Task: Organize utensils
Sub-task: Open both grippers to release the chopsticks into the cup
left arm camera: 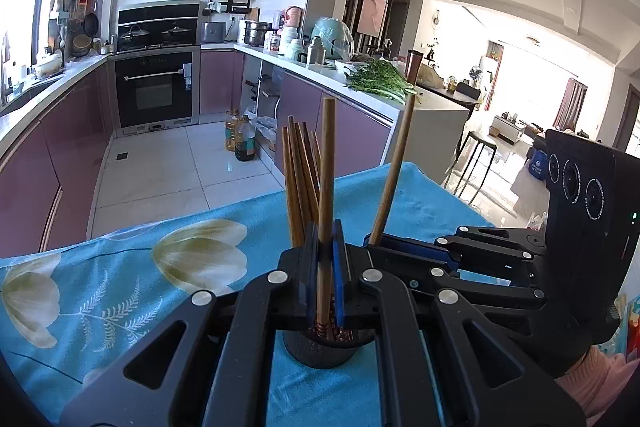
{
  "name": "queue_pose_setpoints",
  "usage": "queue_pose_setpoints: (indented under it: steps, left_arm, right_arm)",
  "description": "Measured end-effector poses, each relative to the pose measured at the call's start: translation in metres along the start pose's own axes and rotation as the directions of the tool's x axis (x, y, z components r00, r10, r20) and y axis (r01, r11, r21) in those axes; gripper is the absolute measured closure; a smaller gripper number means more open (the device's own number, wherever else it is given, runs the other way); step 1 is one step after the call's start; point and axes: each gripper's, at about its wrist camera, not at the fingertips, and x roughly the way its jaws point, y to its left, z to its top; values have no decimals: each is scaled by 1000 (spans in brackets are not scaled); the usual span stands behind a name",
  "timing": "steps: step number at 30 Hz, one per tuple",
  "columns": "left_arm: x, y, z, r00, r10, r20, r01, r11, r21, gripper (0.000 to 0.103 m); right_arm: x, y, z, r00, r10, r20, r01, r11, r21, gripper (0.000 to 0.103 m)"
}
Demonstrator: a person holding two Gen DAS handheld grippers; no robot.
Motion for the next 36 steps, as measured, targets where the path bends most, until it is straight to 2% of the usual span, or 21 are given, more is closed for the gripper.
queue_pose_setpoints:
  steps: [30,36]
  left_arm:
    - [35,12,-4,997,8,-72,-11,999,-36,96]
    - [39,14,-12,996,0,-86,-3,999,-32,96]
  right_arm:
    - [20,-20,-2,999,-2,-35,4,999,53,95]
    - [21,-21,-4,999,-2,-41,4,998,57,95]
